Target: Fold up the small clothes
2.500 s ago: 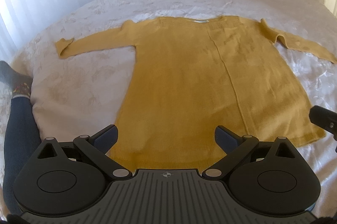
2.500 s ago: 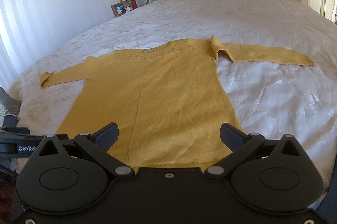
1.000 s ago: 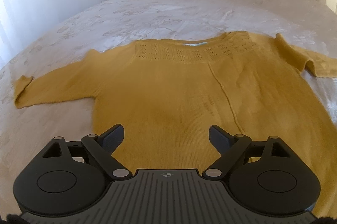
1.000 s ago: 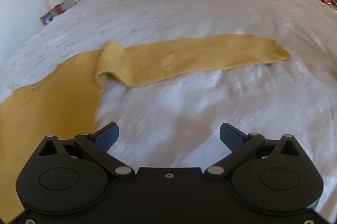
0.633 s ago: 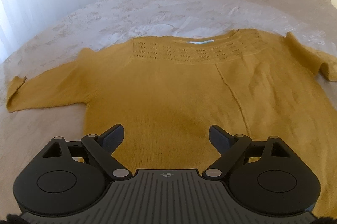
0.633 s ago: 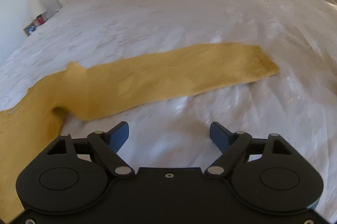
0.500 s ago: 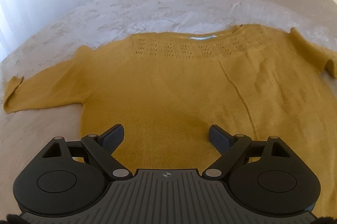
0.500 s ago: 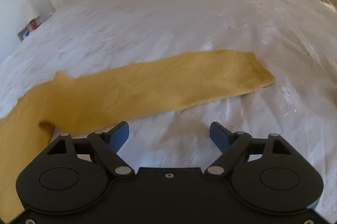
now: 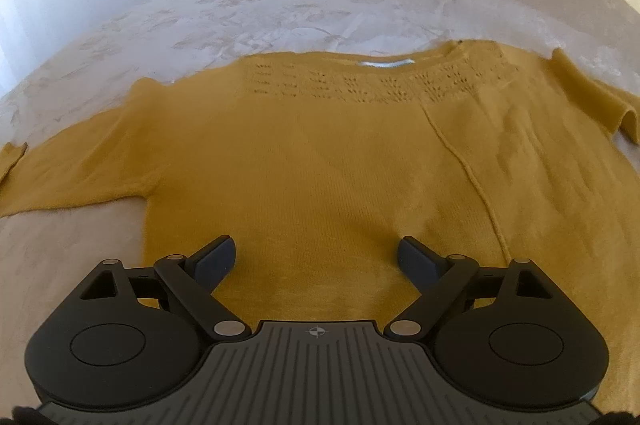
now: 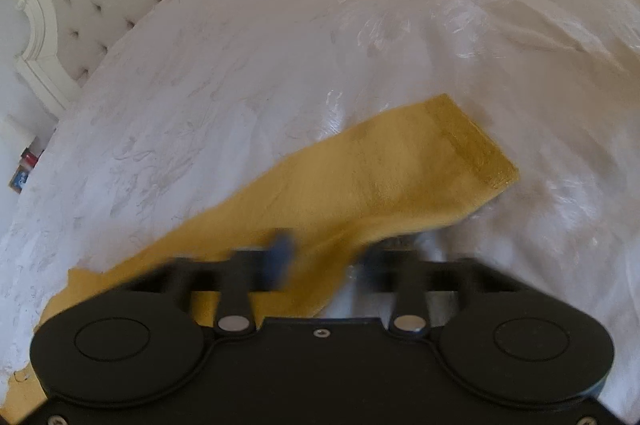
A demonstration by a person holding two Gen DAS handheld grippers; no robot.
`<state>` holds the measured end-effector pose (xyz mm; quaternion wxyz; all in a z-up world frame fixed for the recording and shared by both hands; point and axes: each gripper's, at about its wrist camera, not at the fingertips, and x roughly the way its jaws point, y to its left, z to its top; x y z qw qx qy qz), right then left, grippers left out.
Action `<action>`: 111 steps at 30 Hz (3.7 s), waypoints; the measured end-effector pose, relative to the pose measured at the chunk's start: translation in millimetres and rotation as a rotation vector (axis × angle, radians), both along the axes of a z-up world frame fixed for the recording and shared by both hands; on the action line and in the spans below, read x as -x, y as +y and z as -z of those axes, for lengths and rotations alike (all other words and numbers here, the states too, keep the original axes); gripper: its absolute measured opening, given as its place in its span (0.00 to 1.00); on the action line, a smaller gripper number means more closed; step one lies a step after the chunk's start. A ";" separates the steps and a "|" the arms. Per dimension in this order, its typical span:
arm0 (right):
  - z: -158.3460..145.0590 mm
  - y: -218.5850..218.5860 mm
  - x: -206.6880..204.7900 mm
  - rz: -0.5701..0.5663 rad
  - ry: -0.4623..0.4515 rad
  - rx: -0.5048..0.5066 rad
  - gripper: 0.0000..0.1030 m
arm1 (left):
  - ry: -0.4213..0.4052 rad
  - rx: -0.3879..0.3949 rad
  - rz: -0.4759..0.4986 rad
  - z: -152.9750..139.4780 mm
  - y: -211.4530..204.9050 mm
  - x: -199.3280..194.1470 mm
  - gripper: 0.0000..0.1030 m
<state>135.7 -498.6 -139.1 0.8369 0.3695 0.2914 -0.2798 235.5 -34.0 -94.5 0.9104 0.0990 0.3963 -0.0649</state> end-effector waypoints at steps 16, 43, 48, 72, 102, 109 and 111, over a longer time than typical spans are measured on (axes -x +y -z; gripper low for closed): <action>-154.7 155.3 -85.5 -0.397 -0.110 0.286 0.11 | -0.046 0.086 -0.056 -9.9 85.8 -9.6 0.87; -52.5 454.1 -109.9 -1.041 -0.159 0.418 0.52 | -0.056 0.190 -0.149 -19.6 147.7 -7.0 0.87; -54.2 414.3 -57.5 -0.938 -0.137 0.450 0.56 | -0.060 0.195 -0.110 -17.0 137.1 -4.7 0.87; -38.3 348.2 52.0 -0.796 -0.111 0.577 0.93 | -0.069 -0.010 0.040 -27.4 47.5 15.5 0.79; -49.2 292.0 53.4 -0.804 -0.294 0.374 0.99 | -0.171 -0.164 -0.033 -11.5 -26.0 -68.0 0.79; -47.6 294.2 53.3 -0.821 -0.296 0.360 0.99 | -0.140 -0.090 -0.152 -16.8 1.1 -81.1 0.79; -47.7 294.7 52.6 -0.824 -0.297 0.355 0.99 | -0.151 -0.107 -0.104 -17.1 2.6 -68.8 0.79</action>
